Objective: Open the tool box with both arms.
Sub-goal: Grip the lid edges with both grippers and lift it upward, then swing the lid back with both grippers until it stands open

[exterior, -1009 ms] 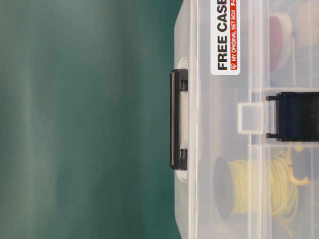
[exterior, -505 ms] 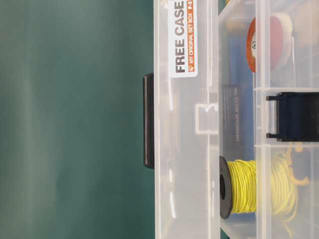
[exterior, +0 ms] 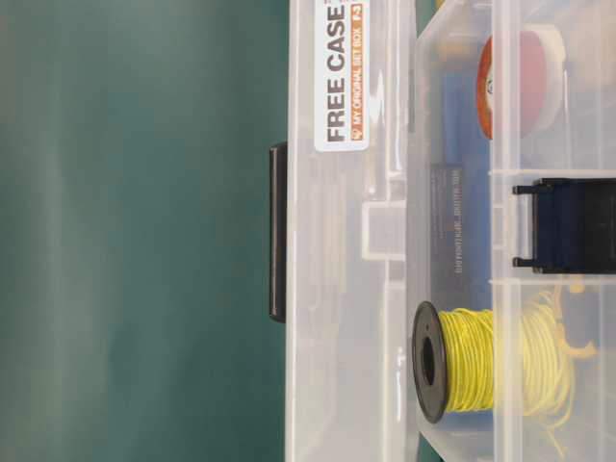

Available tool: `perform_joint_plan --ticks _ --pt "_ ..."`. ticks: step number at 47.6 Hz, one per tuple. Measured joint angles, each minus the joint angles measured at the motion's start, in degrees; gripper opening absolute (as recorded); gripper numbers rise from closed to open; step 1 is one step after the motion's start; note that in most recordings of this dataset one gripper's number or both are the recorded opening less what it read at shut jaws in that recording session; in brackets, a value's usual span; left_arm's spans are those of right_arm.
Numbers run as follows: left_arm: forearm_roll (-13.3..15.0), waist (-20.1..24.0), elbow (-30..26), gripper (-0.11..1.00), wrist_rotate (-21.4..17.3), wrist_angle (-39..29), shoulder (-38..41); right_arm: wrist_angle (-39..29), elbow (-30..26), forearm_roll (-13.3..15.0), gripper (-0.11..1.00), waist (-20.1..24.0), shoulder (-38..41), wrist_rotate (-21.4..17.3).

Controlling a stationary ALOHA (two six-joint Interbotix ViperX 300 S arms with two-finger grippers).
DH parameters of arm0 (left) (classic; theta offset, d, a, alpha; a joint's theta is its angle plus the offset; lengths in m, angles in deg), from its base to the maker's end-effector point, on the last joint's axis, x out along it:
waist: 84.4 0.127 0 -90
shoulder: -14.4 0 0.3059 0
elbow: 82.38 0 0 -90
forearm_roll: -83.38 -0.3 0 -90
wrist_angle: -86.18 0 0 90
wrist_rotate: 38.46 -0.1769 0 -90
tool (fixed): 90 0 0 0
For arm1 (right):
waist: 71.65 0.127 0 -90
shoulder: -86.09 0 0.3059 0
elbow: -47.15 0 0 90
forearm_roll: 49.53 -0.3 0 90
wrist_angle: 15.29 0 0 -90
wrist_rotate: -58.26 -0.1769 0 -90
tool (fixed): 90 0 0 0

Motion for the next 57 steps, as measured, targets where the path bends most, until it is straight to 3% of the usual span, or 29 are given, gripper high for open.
perform_joint_plan --ticks 40,57 --pt "0.0 6.0 -3.6 0.91 0.0 -0.1 0.2 0.2 -3.9 0.0 0.84 -9.7 -0.4 -0.4" --pt "0.1 9.4 -5.4 0.91 0.4 0.0 1.1 3.7 -4.7 -0.1 0.84 -13.4 0.8 -0.4"
